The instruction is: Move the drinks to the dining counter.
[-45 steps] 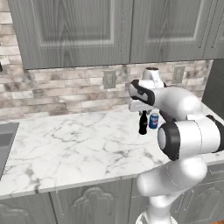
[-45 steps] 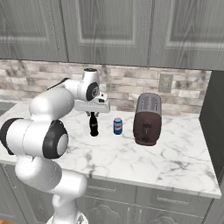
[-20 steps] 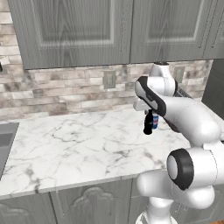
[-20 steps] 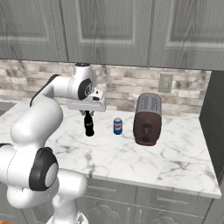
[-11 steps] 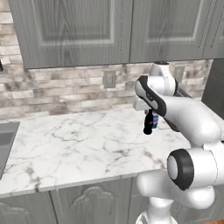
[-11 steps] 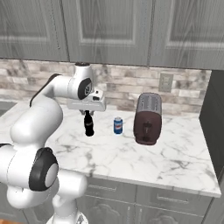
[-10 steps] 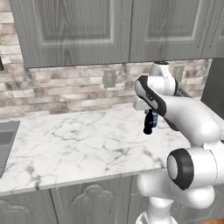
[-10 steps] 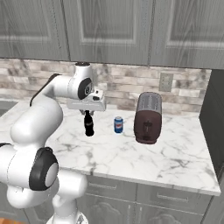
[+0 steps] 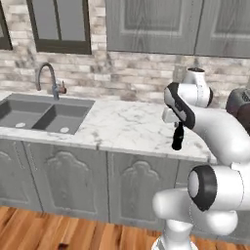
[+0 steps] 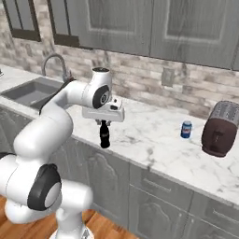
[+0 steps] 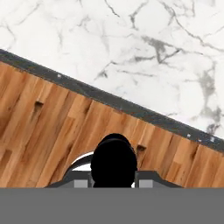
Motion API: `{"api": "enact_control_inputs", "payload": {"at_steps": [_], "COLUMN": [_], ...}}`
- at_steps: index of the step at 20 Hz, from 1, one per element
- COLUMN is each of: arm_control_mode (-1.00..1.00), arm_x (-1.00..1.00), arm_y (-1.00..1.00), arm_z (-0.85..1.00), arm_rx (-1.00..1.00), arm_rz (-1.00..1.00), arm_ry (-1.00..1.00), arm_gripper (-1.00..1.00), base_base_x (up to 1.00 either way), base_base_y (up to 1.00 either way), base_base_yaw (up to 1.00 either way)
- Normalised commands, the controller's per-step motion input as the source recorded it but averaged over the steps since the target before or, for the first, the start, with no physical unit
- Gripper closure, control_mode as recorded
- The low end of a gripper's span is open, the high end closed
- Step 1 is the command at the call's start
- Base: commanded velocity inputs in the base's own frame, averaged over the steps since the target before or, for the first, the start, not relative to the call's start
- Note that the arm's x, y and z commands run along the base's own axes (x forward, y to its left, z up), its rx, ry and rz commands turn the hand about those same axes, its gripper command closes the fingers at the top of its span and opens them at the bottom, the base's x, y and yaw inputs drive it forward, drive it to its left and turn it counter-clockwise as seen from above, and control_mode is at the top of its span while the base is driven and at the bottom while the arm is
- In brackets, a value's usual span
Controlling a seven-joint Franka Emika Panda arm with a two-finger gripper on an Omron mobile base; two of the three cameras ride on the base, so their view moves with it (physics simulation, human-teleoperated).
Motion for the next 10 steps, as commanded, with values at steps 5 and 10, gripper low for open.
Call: {"api": "enact_control_inputs", "payload": {"at_steps": [5, 10], "arm_control_mode": [1.0, 1.0], "arm_x": [0.0, 0.0], "arm_y": [0.0, 0.0], "arm_z": [0.0, 0.0], "arm_rx": [0.0, 0.0], "arm_rz": [0.0, 0.0], "arm_ry": [0.0, 0.0], "arm_gripper": [1.0, 1.0], "base_base_x": [-0.18, -0.17], "base_base_y": [0.03, 0.0], "base_base_yaw": [1.0, 1.0]}}
